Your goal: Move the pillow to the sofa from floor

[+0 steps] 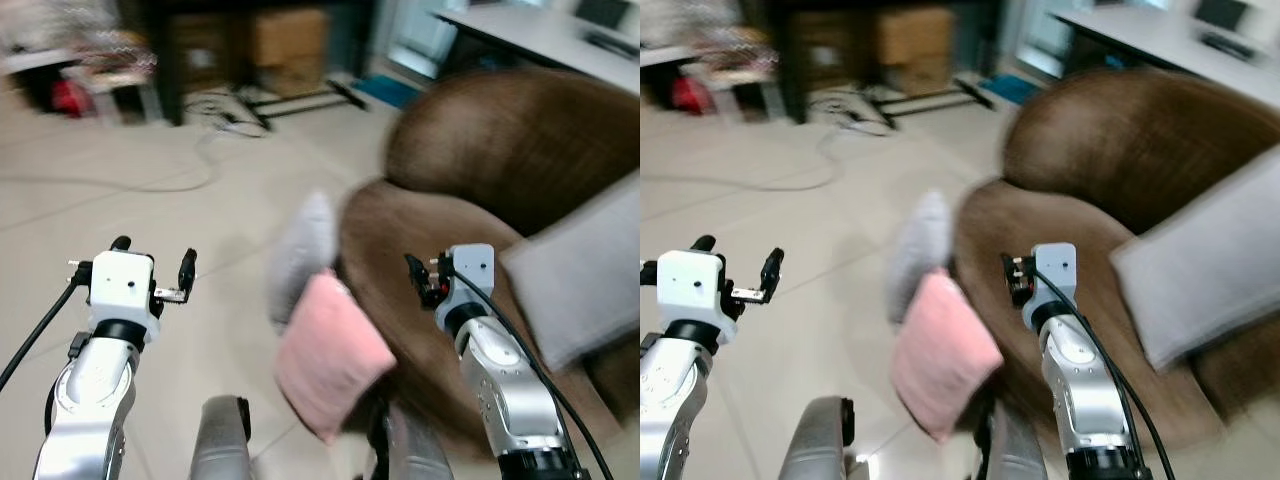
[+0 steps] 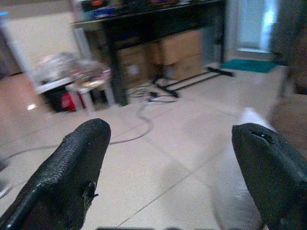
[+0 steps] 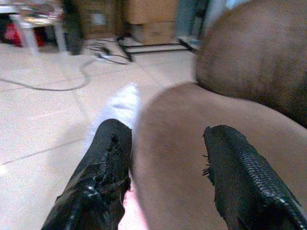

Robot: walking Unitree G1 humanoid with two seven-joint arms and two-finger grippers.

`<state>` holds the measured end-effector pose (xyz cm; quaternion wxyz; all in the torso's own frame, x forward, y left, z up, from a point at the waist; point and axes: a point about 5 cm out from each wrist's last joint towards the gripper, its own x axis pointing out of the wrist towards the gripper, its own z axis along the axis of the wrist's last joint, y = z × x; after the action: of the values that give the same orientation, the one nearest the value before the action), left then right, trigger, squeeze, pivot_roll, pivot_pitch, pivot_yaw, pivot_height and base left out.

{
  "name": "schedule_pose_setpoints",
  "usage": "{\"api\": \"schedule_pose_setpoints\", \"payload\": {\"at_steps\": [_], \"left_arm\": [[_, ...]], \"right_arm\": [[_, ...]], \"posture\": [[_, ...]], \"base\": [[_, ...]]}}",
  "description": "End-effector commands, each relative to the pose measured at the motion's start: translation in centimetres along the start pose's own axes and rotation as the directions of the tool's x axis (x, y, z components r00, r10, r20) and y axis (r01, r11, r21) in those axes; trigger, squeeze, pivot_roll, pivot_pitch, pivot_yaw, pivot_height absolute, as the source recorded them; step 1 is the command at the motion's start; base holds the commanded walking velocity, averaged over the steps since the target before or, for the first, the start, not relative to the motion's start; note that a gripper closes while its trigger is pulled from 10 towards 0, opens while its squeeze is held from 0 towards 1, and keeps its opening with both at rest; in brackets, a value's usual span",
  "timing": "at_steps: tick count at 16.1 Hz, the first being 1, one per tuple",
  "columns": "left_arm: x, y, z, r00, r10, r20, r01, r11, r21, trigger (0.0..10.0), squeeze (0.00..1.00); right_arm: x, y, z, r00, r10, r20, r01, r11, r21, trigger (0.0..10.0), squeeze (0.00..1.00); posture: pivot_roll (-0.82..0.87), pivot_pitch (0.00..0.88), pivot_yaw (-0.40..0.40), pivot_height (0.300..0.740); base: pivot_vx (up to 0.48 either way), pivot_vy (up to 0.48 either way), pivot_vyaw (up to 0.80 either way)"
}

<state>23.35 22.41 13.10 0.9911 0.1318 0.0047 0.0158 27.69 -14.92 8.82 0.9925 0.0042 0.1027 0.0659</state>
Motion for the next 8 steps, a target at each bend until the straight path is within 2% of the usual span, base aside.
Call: {"api": "schedule_pose_setpoints", "payload": {"at_steps": [1, 5, 8], "left_arm": [[0.02, 0.01, 0.36, 1.0, 0.0, 0.015, 0.0, 1.0, 0.007, 10.0, 0.0], [0.08, 0.05, 0.28, 1.0, 0.002, 0.008, -0.002, 1.0, 0.019, 10.0, 0.0], [0.11, 0.11, 0.24, 1.0, -0.001, 0.003, 0.001, 1.0, 0.024, 10.0, 0.0]], "right_arm": [[0.15, 0.14, 0.47, 1.0, 0.002, 0.019, -0.003, 1.0, 0.022, 10.0, 0.0], [0.17, 0.15, 0.47, 1.0, -0.005, 0.013, 0.005, 1.0, 0.027, 10.0, 0.0], [0.13, 0.24, 0.41, 1.0, -0.008, 0.011, 0.008, 0.999, 0.043, 10.0, 0.0]], "posture": [[0.12, 0.0, -0.105, 0.61], [0.12, 0.0, -0.103, 0.61], [0.12, 0.0, -0.102, 0.58]], "base": [[0.307, 0.0, 0.0], [0.0, 0.0, 0.0], [0.0, 0.0, 0.0]]}}
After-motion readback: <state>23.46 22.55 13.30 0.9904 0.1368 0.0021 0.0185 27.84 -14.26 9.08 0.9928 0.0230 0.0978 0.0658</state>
